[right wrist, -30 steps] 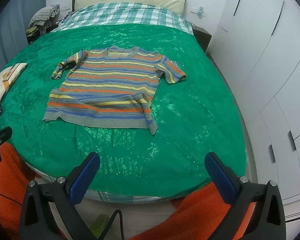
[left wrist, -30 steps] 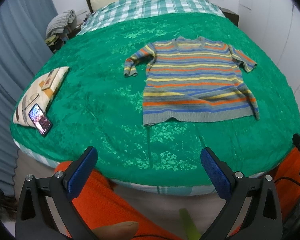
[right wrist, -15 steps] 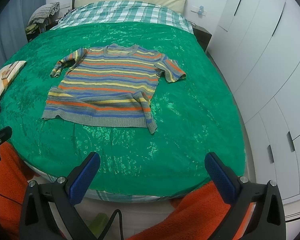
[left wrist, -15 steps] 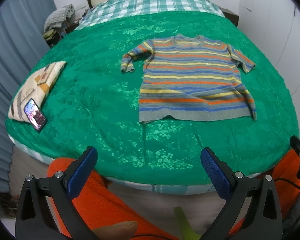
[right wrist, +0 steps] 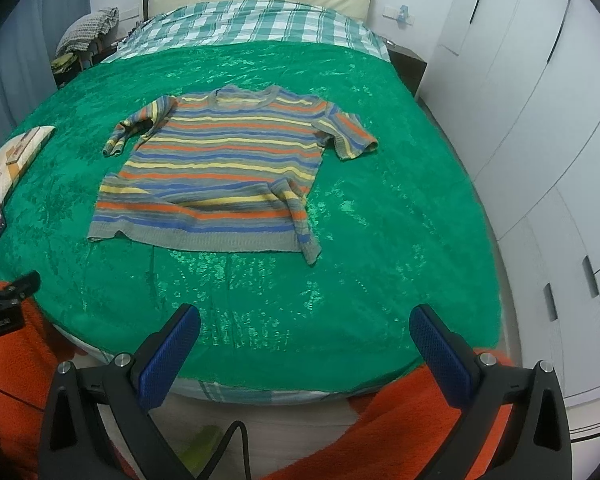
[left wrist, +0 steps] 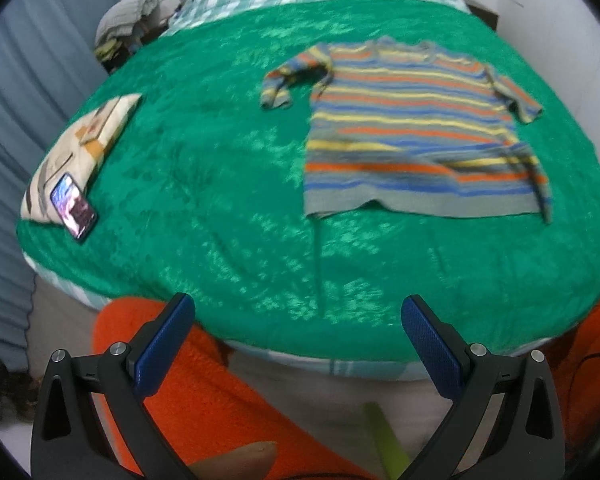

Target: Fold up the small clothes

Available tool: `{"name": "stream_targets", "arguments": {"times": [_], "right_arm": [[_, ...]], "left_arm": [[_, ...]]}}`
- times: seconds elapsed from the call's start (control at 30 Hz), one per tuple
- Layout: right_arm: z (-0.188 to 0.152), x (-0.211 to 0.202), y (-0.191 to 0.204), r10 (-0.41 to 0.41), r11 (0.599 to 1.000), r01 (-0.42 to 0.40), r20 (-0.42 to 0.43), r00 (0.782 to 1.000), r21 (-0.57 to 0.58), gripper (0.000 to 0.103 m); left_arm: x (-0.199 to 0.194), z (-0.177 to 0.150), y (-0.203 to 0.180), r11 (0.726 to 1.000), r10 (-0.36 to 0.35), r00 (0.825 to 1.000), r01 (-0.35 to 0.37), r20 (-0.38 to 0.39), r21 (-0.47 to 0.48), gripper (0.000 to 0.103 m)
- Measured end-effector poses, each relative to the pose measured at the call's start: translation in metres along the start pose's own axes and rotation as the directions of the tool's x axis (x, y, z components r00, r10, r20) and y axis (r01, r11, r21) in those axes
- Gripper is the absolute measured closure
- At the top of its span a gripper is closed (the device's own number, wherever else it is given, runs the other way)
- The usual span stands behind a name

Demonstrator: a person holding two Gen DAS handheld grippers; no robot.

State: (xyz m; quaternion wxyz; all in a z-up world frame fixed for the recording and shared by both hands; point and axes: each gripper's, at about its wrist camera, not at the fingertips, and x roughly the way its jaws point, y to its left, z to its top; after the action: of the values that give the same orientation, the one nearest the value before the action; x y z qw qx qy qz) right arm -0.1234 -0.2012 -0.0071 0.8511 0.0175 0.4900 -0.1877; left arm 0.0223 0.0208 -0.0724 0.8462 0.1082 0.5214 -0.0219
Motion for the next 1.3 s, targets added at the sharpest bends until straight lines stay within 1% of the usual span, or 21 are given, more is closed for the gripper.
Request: {"name": "stream_targets", "arguments": {"times": [0.17,0.23,0.33,0.4,0.53,0.6,0.67,0.7,0.73,0.77,0.8,0.83,0.87,0.93,0.97,1.03,1.07,1.1,1.2,1.27,1.3], "right_arm": [[0.0,0.007,-0.004,0.047,0.999,-0.048,0.014,0.999,0.019,0.0],[0.0,0.014,-0.011,0.101,0.994,-0.102,0.051,0.994,0.032,0.0],[-0.005,0.036,-0.029,0.171,0.982,-0.178,0.107,0.979,0.058,0.0],[-0.009,0.066,-0.041,0.183,0.979,-0.19,0.079,0.98,0.079,0.0],[-0.008,0.126,-0.054,0.193,0.977,-0.191,-0.012,0.981,0.095,0.001],[0.001,0.153,-0.054,0.255,0.962,-0.252,-0.015,0.967,0.103,0.004],[0.01,0.171,-0.046,0.281,0.957,-0.279,-0.014,0.96,0.076,0.005],[0.015,0.182,-0.039,0.286,0.957,-0.285,-0.013,0.958,0.046,0.009],[0.022,0.195,-0.03,0.304,0.953,-0.304,-0.009,0.953,0.012,0.021],[0.025,0.204,-0.026,0.322,0.947,-0.322,-0.016,0.947,-0.003,0.032],[0.029,0.211,-0.023,0.34,0.94,-0.34,-0.031,0.94,-0.009,0.055],[0.032,0.214,-0.022,0.354,0.935,-0.355,-0.034,0.935,-0.012,0.084],[0.034,0.212,-0.021,0.379,0.925,-0.38,-0.032,0.925,-0.019,0.095],[0.037,0.194,-0.022,0.418,0.907,-0.419,-0.031,0.908,-0.037,0.095],[0.037,0.183,-0.025,0.453,0.891,-0.454,-0.034,0.891,-0.03,0.095],[0.034,0.151,-0.035,0.546,0.837,-0.546,-0.062,0.835,0.016,0.095],[0.032,0.139,-0.039,0.575,0.818,-0.574,-0.08,0.814,0.032,0.095],[0.027,0.124,-0.045,0.613,0.79,-0.61,-0.112,0.782,0.062,0.095],[0.011,0.118,-0.056,0.659,0.752,-0.638,-0.178,0.73,0.168,0.095],[-0.004,0.137,-0.061,0.662,0.748,-0.612,-0.229,0.714,0.257,0.095],[-0.018,0.157,-0.061,0.637,0.768,-0.563,-0.279,0.718,0.304,0.095]], "left_arm": [[0.025,0.004,0.032,0.984,-0.113,0.992,0.104,-0.05,-0.144,0.0],[0.038,0.009,0.042,0.972,-0.15,0.988,0.139,-0.046,-0.189,0.0],[0.073,0.025,0.051,0.961,-0.203,0.978,0.19,-0.045,-0.2,0.001],[0.102,0.039,0.052,0.948,-0.268,0.962,0.253,-0.054,-0.195,0.001],[0.145,0.06,0.044,0.937,-0.315,0.946,0.297,-0.076,-0.183,0.002],[0.162,0.068,0.037,0.913,-0.377,0.922,0.354,-0.085,-0.204,0.003],[0.169,0.074,0.029,0.901,-0.406,0.911,0.386,-0.07,-0.199,0.014],[0.17,0.075,0.026,0.904,-0.402,0.913,0.384,-0.069,-0.188,0.036],[0.172,0.077,0.021,0.909,-0.396,0.915,0.379,-0.073,-0.175,0.068],[0.174,0.08,0.018,0.913,-0.392,0.916,0.376,-0.083,-0.16,0.088],[0.175,0.081,0.018,0.909,-0.402,0.911,0.385,-0.091,-0.159,0.098],[0.173,0.082,0.021,0.903,-0.414,0.906,0.397,-0.088,-0.167,0.099],[0.168,0.082,0.025,0.893,-0.433,0.898,0.416,-0.077,-0.17,0.099],[0.153,0.08,0.034,0.876,-0.47,0.88,0.456,-0.072,-0.157,0.1],[0.139,0.077,0.042,0.866,-0.492,0.867,0.479,-0.074,-0.142,0.1],[0.122,0.071,0.055,0.847,-0.528,0.844,0.517,-0.088,-0.12,0.1],[0.113,0.067,0.062,0.842,-0.539,0.836,0.529,-0.102,-0.108,0.1],[0.107,0.062,0.067,0.84,-0.543,0.83,0.535,-0.124,-0.092,0.1],[0.113,0.045,0.07,0.85,-0.525,0.829,0.521,-0.193,-0.075,0.1],[0.133,0.028,0.068,0.881,-0.471,0.849,0.467,-0.239,-0.073,0.1],[0.141,0.023,0.067,0.885,-0.463,0.849,0.457,-0.255,-0.087,0.1]]}}
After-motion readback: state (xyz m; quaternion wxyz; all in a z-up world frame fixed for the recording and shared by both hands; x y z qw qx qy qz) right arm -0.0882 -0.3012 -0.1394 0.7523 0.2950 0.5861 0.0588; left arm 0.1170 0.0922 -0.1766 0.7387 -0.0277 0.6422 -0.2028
